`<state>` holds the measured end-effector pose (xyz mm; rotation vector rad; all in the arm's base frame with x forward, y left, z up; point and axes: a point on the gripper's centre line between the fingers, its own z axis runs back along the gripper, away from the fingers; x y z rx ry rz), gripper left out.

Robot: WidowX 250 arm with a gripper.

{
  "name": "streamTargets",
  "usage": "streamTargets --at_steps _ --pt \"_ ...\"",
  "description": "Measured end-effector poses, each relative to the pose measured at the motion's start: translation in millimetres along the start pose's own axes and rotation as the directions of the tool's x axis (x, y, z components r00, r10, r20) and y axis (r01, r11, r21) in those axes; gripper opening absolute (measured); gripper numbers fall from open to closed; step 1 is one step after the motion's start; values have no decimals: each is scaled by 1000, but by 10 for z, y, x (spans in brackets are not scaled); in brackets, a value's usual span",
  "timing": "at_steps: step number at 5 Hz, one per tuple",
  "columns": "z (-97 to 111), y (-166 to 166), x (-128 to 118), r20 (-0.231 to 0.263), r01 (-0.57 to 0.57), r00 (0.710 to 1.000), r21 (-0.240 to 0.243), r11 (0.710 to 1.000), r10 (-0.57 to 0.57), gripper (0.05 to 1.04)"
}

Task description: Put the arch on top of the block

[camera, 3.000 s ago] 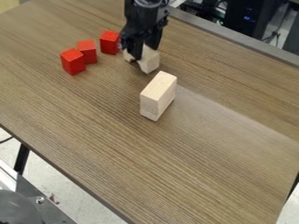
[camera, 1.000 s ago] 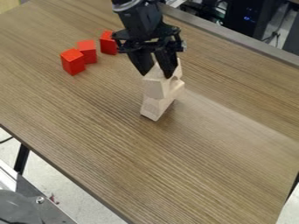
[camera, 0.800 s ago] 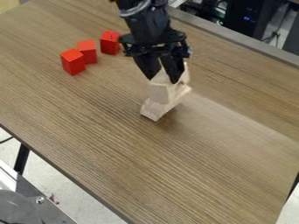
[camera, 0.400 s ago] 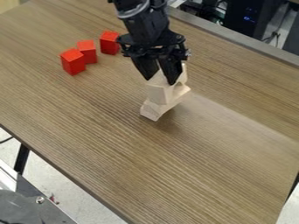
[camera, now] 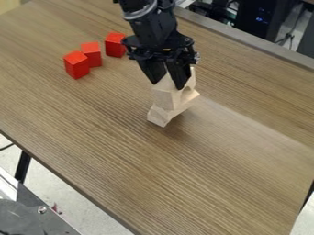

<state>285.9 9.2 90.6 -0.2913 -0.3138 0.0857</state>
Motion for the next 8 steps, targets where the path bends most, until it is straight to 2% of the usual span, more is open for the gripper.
streamTargets --at_steps 1,2,3,6,7,8 --pt "-9 2 -4 9 2 1000 13 1000 -2 532" --pt "-4 4 -4 39 -13 999 31 999 12 532" --pt "15 57 6 124 -135 984 82 987 124 532" --pt "27 177 84 238 -246 948 130 961 211 532" --pt "14 211 70 250 -279 938 138 950 239 579" --pt "-14 225 20 235 -289 939 145 946 251 884"
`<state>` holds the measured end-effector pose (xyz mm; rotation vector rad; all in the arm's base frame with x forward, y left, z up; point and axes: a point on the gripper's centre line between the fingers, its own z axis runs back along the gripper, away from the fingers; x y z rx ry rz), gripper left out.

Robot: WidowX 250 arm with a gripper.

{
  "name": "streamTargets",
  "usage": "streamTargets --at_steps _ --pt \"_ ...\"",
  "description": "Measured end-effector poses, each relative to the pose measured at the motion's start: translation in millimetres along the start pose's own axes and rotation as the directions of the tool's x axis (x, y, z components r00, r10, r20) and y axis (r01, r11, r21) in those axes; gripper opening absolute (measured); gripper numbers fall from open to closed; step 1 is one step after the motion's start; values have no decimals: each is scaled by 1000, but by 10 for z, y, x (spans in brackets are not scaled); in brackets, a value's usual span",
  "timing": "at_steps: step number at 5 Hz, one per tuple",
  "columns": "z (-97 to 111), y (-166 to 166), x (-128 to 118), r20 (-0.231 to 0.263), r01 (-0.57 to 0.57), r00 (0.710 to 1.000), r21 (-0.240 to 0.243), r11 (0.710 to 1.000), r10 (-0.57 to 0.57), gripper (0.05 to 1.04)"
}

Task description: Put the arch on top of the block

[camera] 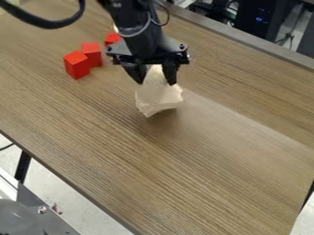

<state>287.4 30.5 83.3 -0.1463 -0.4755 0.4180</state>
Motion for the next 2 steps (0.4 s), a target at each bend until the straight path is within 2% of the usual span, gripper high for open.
streamTargets --at_steps 1,2 --pt "-4 1 -2 -1 0 1000 0 1000 0 1005" --pt "-18 7 -11 -7 -1 1000 3 1000 1 1000"
